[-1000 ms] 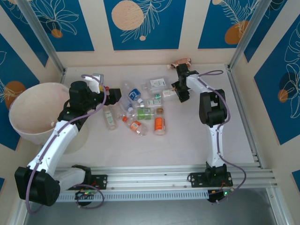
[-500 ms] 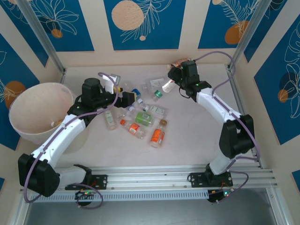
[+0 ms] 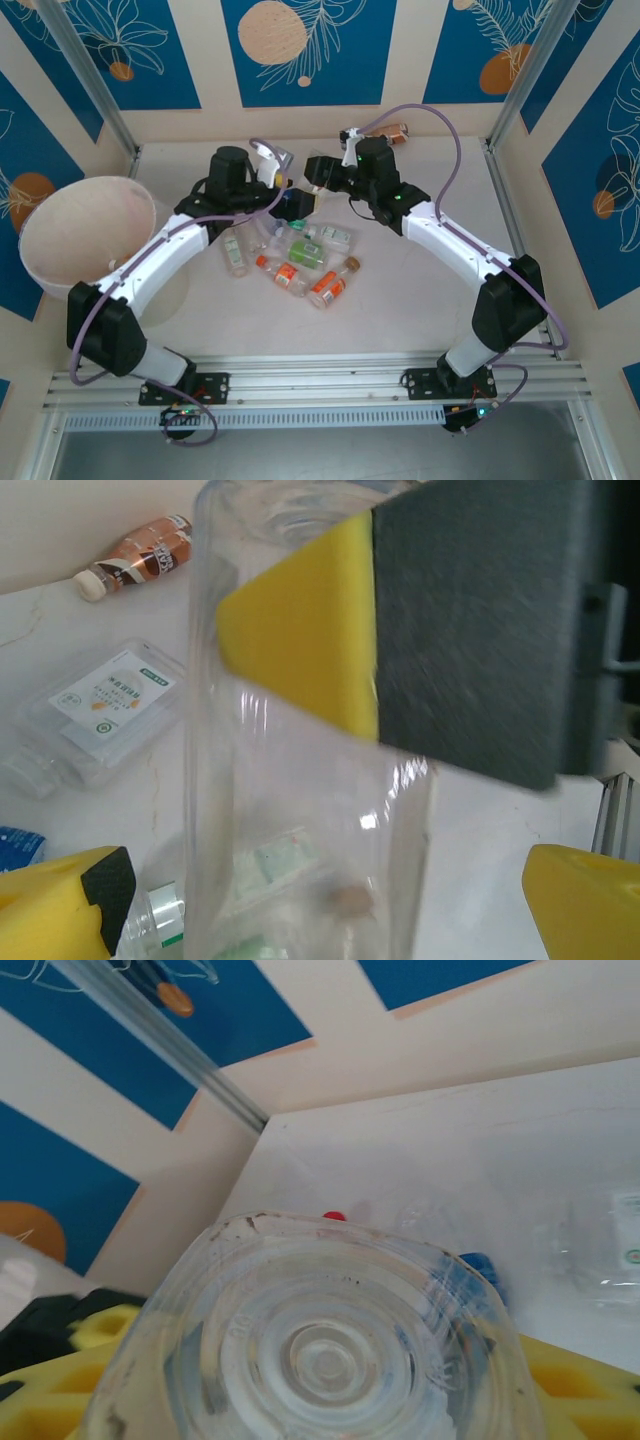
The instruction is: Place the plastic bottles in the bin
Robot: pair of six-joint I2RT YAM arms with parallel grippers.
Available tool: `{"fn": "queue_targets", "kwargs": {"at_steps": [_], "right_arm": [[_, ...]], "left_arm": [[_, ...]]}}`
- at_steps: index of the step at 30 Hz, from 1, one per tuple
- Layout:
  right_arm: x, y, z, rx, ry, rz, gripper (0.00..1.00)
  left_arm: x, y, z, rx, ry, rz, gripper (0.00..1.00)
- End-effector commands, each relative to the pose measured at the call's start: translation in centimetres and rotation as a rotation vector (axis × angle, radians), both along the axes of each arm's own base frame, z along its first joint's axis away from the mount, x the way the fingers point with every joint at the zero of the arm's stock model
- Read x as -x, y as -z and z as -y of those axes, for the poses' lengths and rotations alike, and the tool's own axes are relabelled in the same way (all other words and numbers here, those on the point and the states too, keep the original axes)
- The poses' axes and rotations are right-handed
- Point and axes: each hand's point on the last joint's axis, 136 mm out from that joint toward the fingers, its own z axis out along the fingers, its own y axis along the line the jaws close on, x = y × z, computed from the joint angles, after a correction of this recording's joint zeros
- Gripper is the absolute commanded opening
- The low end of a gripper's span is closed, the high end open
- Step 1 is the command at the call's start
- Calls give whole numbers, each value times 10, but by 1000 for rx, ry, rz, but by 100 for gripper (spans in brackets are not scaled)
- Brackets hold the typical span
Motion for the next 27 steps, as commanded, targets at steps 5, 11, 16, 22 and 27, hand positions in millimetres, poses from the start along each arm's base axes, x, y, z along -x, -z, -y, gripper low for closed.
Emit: {"fn": "queue_targets", "kwargs": {"at_steps": [5,11,16,22,27], "right_arm": [[12,-16,-17,-48,-77,-42,61],[15,-19,-19,-58,-90,-65,63],[18,-26,-7,-76,-71,-84,79],[17,-39,24,-178,-23,-128,93],[21,-48,49,-178,73,-69,100]], "left_arm": [[-11,10,17,-164,34,60,100],[-21,8,24,-172,17,85,63],[-21,3,24,-140,6,103,51],[-30,6,4,-152,-127,135,38],[-25,-7,-19,-128,-241,216,31]]}}
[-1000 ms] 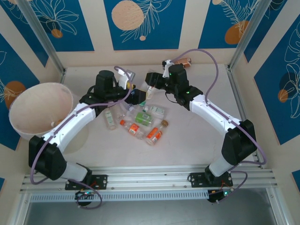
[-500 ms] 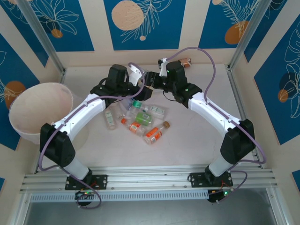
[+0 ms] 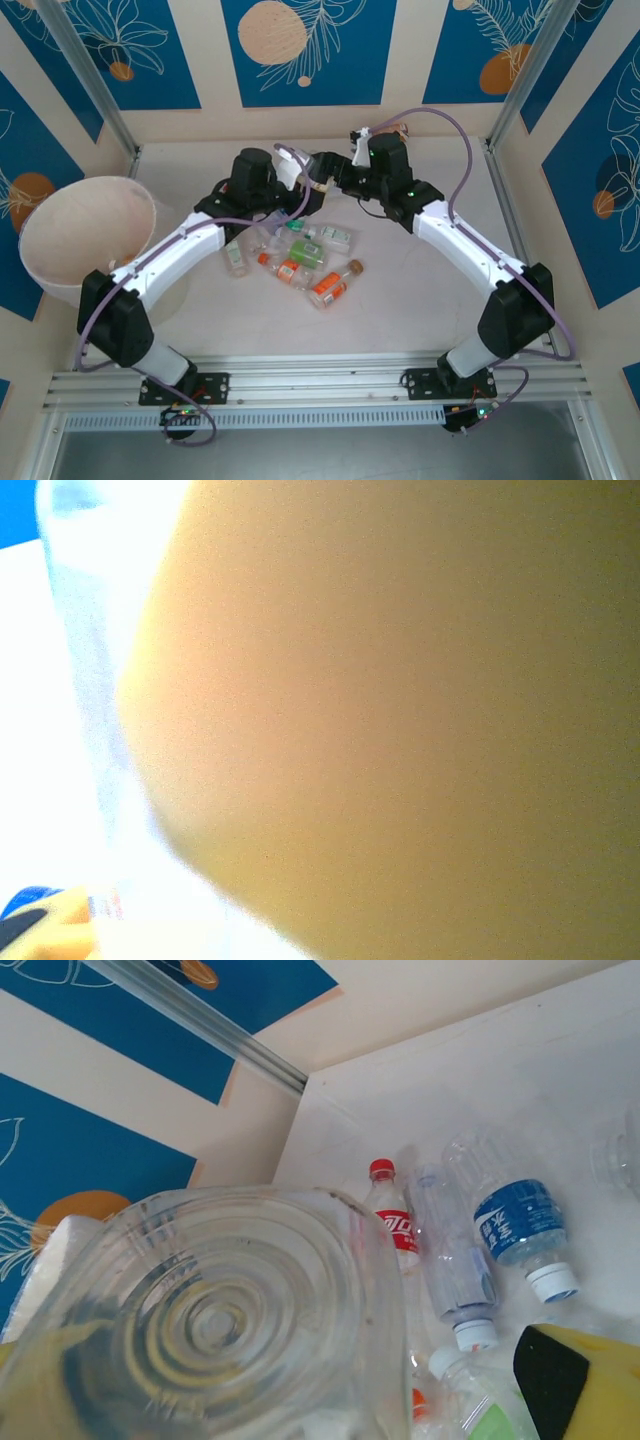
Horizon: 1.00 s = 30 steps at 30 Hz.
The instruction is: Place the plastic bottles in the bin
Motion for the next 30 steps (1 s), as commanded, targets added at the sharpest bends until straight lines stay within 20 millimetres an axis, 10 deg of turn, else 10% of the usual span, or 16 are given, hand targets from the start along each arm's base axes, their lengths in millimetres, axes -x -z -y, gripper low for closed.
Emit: {"fn": "queue_targets", "kwargs": {"at_steps": [1,12,24,30], "right_arm": [[-3,-40,41,-35,153,103,100],[4,-32,103,124,351,229,100],[8,-18,92,147,238,232,100],[6,-13,95,161,245,227,100]], "left_arm": [[-12,-18,-42,13,-206,71,29],[17,-91,-108,59,-442,238,0],[64,-189,-175,111,-628,439,0],[78,-217,-257,-10,-1032,566,0]]}}
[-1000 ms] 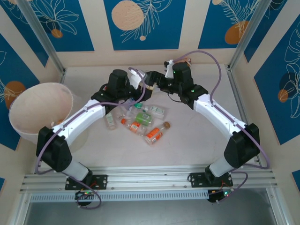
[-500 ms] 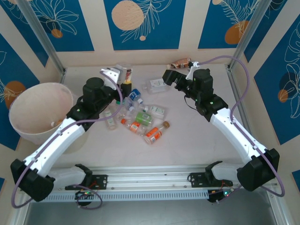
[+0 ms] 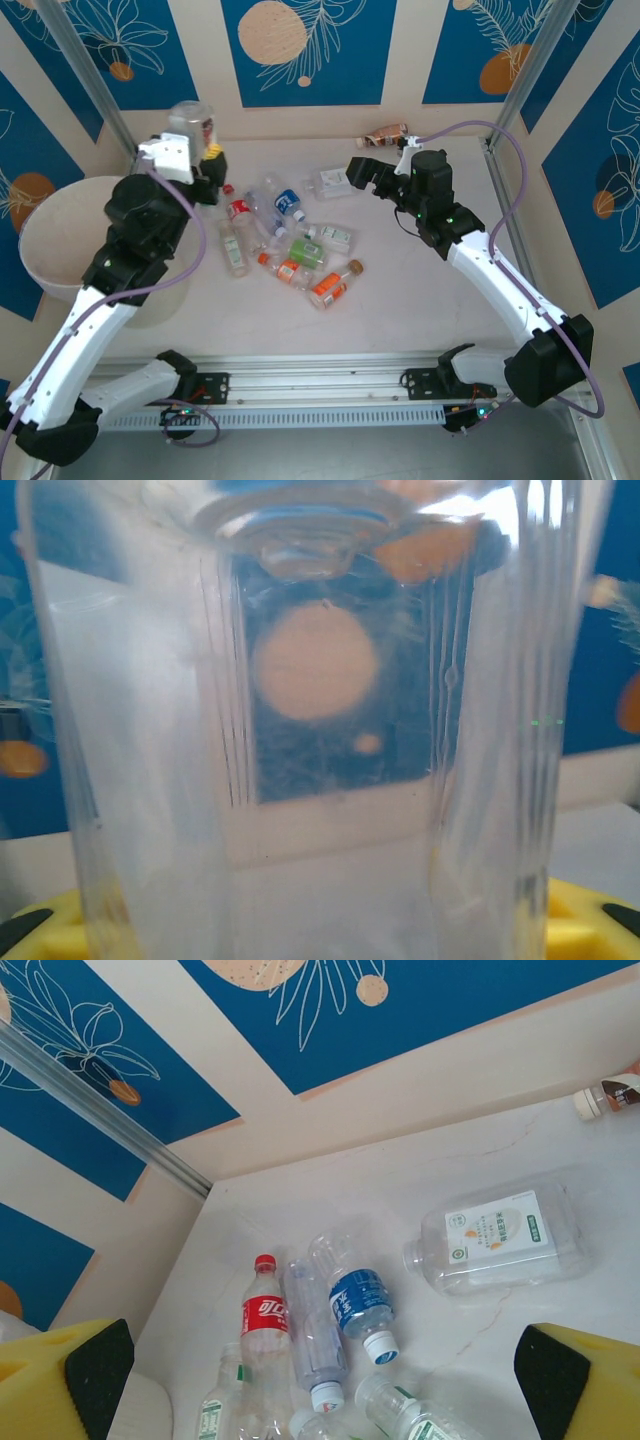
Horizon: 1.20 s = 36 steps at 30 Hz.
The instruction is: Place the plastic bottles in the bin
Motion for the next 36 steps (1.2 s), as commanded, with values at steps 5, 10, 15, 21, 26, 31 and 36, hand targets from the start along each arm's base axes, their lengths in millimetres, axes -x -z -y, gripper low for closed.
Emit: {"fn": "queue_targets", "kwargs": {"at_steps": [5,10,15,21,26,31,36], "right_arm": [[-2,6,2,16,-2,2,100],[-2,11,3,16,1,-12,100],[-3,15,6,20,13,-27,100],[-5,18,4,11,9,-43,99],[-7,22,3,15,10,-53,99],[-11,24,0,16,-4,-65,99],[-14,29,-4,25,-17,-86,99]], "left_arm": [[12,-13,-109,-72,-574,88,0],[14,17,-158,54,-695,78,0],[14,50,-187,151,-763,29,0],[6,79,-197,186,-787,-25,0],[5,102,-205,217,-829,-94,0],[5,132,-210,292,-823,-161,5],[7,150,-211,370,-798,-220,8]]}}
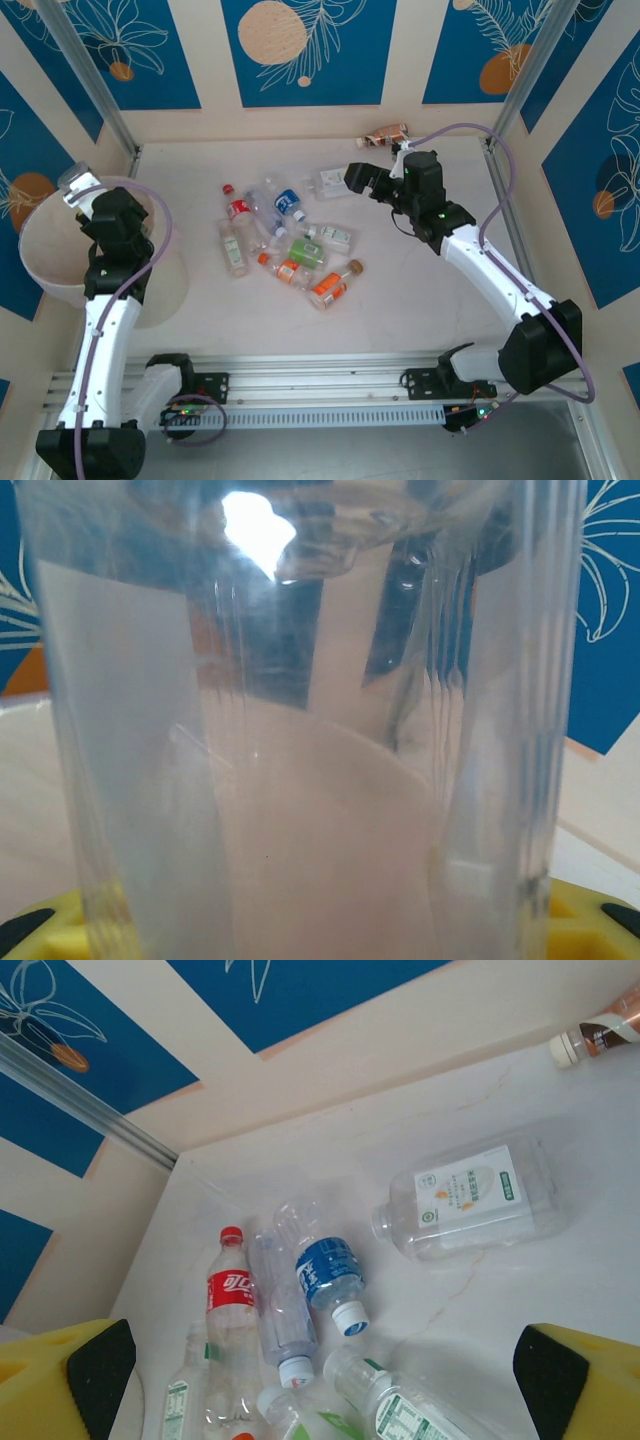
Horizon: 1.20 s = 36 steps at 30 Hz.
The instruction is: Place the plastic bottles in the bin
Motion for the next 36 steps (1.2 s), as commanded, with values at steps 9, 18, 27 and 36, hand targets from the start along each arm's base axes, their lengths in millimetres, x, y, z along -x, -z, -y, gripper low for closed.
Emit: {"fn": "queue_targets", "kwargs": {"at_steps": [9,18,27,36], "right_arm": [[-7,-6,-10,-13,-45,-16,99],[-9,-2,-12,-13,-49,-37,99],[-11,1,-15,-13,-55,-56,99],[-11,6,-13,2,-49,-68,99]], "left_arm": [[-10,40,20,155,132,-19,29],[-17,29,31,160,212,-2,59],[-20,11,40,181,272,61,75],[-15,-6,43,179,296,100,85]]}}
